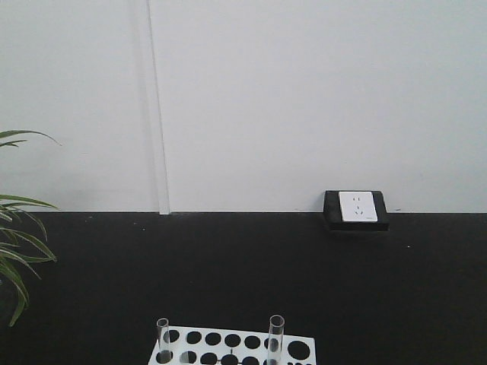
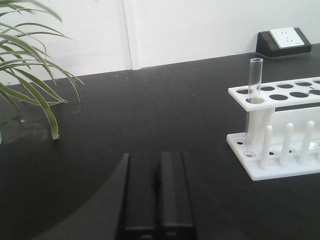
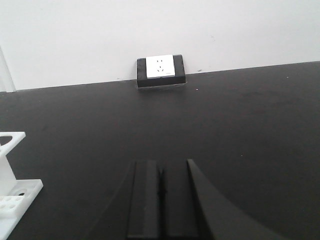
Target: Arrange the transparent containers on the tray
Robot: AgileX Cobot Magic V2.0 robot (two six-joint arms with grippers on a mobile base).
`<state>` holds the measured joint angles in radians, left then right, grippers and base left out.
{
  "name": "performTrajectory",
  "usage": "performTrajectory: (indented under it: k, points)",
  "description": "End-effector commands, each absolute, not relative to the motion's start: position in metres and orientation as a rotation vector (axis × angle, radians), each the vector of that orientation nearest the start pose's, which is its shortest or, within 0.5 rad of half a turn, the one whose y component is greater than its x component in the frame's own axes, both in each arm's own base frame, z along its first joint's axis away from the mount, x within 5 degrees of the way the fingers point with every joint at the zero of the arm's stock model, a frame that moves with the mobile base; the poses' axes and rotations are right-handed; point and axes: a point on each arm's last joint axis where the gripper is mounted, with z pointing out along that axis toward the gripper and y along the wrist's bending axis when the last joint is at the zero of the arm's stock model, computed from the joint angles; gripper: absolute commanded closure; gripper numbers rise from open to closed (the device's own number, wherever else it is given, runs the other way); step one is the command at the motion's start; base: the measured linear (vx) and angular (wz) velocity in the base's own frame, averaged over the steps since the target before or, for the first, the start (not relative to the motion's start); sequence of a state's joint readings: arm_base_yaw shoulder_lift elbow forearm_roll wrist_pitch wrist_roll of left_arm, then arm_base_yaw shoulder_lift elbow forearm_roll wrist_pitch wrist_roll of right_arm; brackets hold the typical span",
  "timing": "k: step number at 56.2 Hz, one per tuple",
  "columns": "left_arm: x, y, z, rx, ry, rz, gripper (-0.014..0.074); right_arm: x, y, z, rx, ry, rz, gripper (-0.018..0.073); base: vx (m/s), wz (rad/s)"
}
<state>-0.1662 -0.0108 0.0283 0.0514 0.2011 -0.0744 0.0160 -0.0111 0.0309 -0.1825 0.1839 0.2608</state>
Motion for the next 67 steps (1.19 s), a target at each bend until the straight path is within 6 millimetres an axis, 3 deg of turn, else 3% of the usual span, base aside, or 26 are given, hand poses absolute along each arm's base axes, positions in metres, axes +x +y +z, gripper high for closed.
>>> performTrajectory:
  k: [1, 51, 67]
  points:
    - [0.056, -0.009, 0.182, 0.102, 1.634, -0.155, 0.0594, 0.057, -0.001, 0.192, 0.057, 1.603, 0.042, 0.0568, 0.00, 0.00]
    - [0.056, -0.009, 0.183, 0.108, 1.630, -0.150, 0.0594, 0.057, -0.001, 0.192, 0.049, 1.603, 0.033, 0.0568, 0.00, 0.00]
    - [0.055, -0.010, 0.198, 0.100, 1.474, -0.167, 0.0594, 0.057, 0.000, 0.198, 0.035, 1.533, 0.044, 0.0568, 0.00, 0.00]
